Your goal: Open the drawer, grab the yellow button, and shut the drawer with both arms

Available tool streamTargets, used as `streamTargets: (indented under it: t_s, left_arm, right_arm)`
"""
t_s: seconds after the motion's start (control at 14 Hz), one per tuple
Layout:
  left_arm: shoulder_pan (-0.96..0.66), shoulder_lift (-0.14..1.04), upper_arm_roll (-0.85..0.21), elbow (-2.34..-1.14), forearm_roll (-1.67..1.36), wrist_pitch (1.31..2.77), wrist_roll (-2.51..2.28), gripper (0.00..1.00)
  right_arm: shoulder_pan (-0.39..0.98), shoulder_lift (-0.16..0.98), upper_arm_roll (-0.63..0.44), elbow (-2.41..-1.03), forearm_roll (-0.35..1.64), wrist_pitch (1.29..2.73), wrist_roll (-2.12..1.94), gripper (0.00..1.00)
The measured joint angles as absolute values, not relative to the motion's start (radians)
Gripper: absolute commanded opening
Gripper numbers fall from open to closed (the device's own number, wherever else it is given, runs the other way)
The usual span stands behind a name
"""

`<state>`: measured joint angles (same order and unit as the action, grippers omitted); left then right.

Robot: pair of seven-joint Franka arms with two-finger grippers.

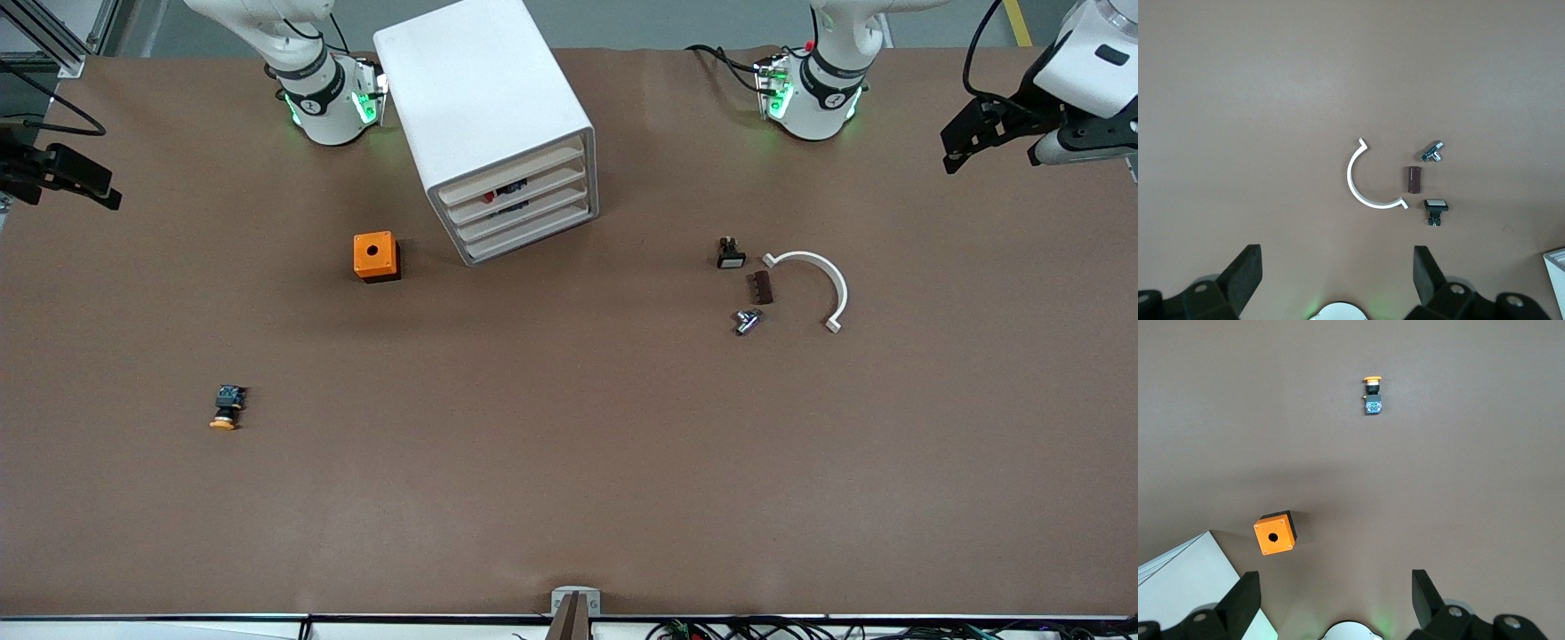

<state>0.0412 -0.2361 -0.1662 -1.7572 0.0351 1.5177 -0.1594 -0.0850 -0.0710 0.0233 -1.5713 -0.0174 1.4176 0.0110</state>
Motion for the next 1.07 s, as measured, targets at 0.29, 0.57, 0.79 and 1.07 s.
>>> streamTargets:
  t_s: [0.29, 0.57, 0.79, 1.07]
  left_arm:
    - [0.041, -0.234, -0.166, -1.759, 0.032, 1.518, -0.159, 1.0]
    - [0.041, -0.234, -0.166, -1.756, 0.024, 1.518, -0.159, 1.0]
    - [0.043, -0.222, -0.162, -1.735, 0.02, 1.521, -0.159, 1.0]
    - [0.045, -0.179, -0.161, -1.695, 0.02, 1.52, -0.159, 1.0]
  right_arm:
    - [-0.085, -0.081, 0.023, -1.575, 0.0, 1.418, 0.011, 1.0]
    - [-0.085, -0.102, 0.014, -1.58, 0.0, 1.427, -0.029, 1.0]
    - [-0.086, -0.104, 0.012, -1.583, 0.0, 1.444, -0.053, 1.0]
    - [-0.092, -0.104, 0.005, -1.585, 0.001, 1.456, -0.074, 1.0]
